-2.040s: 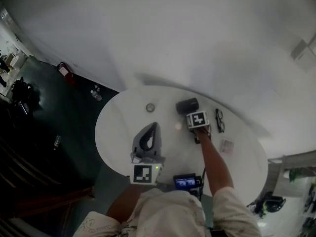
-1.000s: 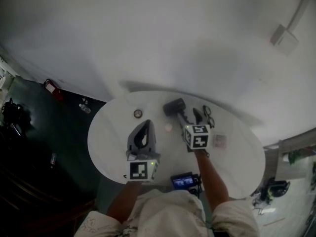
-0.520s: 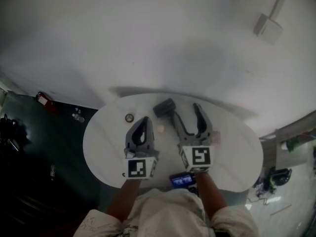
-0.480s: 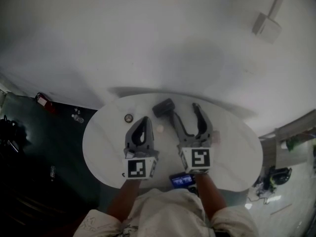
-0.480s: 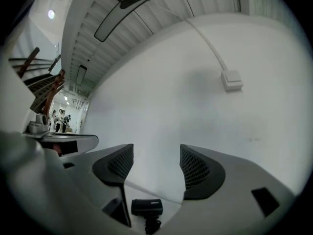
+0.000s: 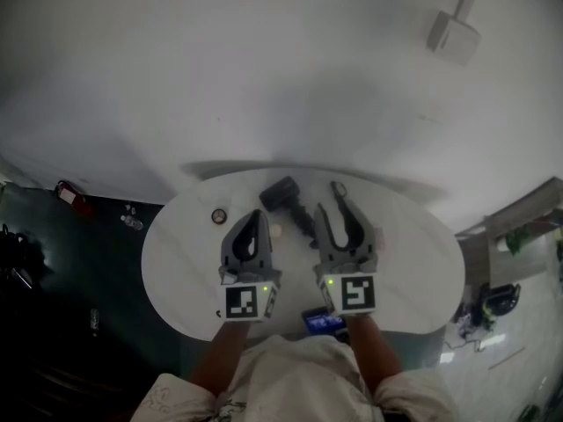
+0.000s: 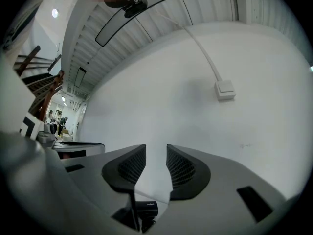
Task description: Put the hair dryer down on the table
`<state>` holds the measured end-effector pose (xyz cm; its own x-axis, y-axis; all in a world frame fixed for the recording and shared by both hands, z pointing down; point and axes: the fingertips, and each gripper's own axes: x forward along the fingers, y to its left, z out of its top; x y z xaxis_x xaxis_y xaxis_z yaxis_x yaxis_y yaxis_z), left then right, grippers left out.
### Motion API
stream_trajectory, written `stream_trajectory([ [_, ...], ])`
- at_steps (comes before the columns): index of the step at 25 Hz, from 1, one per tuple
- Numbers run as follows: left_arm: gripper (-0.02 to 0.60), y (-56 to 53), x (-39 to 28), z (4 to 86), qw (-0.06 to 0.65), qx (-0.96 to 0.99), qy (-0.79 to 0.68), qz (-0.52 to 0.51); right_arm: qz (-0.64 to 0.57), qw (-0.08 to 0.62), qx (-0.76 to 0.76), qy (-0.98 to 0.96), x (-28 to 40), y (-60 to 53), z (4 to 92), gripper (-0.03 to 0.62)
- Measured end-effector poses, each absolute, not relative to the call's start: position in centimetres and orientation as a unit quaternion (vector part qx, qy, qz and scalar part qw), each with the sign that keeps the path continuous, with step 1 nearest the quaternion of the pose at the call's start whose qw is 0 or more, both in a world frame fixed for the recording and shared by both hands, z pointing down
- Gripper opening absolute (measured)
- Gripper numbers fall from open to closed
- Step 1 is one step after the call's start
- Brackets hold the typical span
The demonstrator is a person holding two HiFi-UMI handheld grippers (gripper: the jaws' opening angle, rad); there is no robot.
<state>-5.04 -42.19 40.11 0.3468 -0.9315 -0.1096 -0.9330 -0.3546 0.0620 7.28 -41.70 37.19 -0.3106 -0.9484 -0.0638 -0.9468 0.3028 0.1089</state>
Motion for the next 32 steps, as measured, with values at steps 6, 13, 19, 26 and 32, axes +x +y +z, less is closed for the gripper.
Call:
stream_trajectory([
  [6,-0.005,-42.0,-4.2,39.6,0.013,-0.825,0.561,0.061,-0.050,0.014,0.606,-0.793,8.4,-41.5,37.6,0.006],
  [13,-0.005,-41.8,-3.6,39.0,0.022,-0.827,0.559,0.062,-0.052,0.025,0.609,-0.791,9.1,-41.9,38.0,0.006],
  [19,-0.005,-41.7,-3.7,38.8,0.027,-0.824,0.563,0.060,-0.044,0.023,0.611,-0.790,9.6,-42.1,38.3,0.006],
  [26,-0.005,-41.6,-3.5,39.1,0.026,-0.822,0.566,0.057,-0.046,0.035,0.610,-0.790,9.9,-42.0,39.1,0.006],
  [32,-0.005,-41.5,-3.2,38.8,0.030,-0.821,0.566,0.066,-0.041,0.048,0.611,-0.789,10.2,-41.7,39.3,0.006],
])
